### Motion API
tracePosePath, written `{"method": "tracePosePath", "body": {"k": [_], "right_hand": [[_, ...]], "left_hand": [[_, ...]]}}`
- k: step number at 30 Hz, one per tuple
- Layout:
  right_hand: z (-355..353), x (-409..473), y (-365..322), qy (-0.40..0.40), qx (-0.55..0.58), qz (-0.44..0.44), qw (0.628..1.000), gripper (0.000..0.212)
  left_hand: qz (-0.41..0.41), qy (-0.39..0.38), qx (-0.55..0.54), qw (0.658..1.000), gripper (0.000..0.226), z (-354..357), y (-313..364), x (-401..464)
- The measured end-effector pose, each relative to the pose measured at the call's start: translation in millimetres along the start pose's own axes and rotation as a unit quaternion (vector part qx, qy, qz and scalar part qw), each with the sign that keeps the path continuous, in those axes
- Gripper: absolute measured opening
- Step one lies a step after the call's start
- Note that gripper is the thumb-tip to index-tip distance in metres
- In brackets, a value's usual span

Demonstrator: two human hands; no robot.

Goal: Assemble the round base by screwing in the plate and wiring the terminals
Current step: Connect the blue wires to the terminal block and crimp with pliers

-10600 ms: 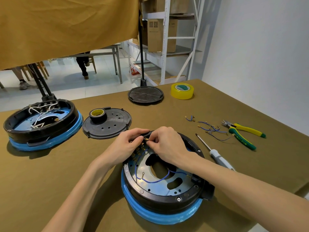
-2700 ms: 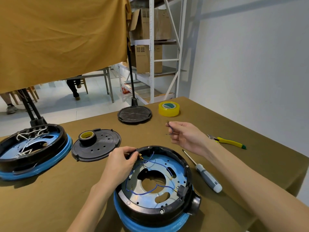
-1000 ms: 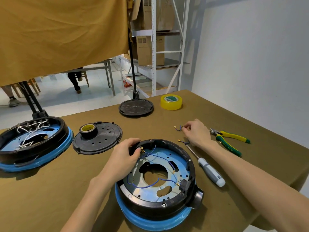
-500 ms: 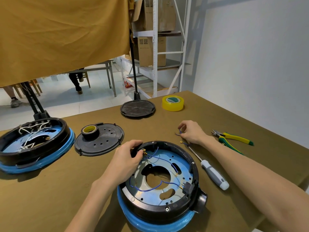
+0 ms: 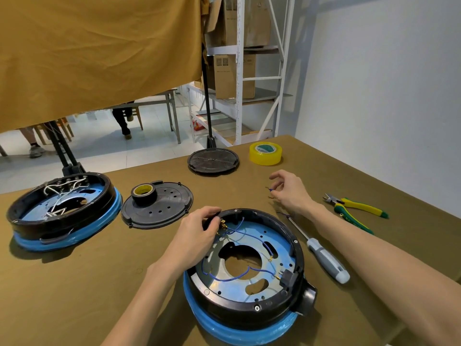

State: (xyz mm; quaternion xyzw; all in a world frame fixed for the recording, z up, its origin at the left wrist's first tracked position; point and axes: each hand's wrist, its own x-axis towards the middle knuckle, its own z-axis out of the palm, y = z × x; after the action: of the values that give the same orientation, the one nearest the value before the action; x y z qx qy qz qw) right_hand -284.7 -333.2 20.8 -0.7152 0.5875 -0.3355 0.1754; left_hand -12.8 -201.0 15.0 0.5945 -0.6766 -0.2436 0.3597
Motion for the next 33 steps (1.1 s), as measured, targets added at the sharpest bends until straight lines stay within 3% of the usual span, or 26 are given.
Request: {"method": "tracePosePath", "body": {"k": [2, 8, 15, 20, 24, 33], "right_hand": [[-8, -14, -21, 0.008, 0.045, -0.053, 0.998, 0.037], [-3, -69, -80, -0.074, 0.075, -0.191, 0.976, 0.016], [-2, -94, -95, -0.159, 0.141, -0.205, 0.955, 0.015], [6, -110, -96, -0.085, 0.139, -0.250, 0.954, 0.017], [9, -112, -97, -0.054, 0.186, -0.232, 0.953, 0.025], [15, -115, -99, -0.063, 0.254, -0.170, 0.950, 0.030]], "left_hand": [[-0.009, 0.001, -0.014, 1.000, 0.033, 1, -1, 1], [-0.035, 0.024, -0.060, 0.997, 0.039, 2, -5, 3], [-0.024, -0.002, -0.047, 0.999, 0.034, -7, -5, -1], [0.005, -0.028, -0.094, 0.995, 0.020, -25, 5, -9], [0.064, -0.035, -0.063, 0.995, 0.016, -44, 16, -16], [0.095, -0.080, -0.086, 0.989, 0.018, -42, 27, -20]]}}
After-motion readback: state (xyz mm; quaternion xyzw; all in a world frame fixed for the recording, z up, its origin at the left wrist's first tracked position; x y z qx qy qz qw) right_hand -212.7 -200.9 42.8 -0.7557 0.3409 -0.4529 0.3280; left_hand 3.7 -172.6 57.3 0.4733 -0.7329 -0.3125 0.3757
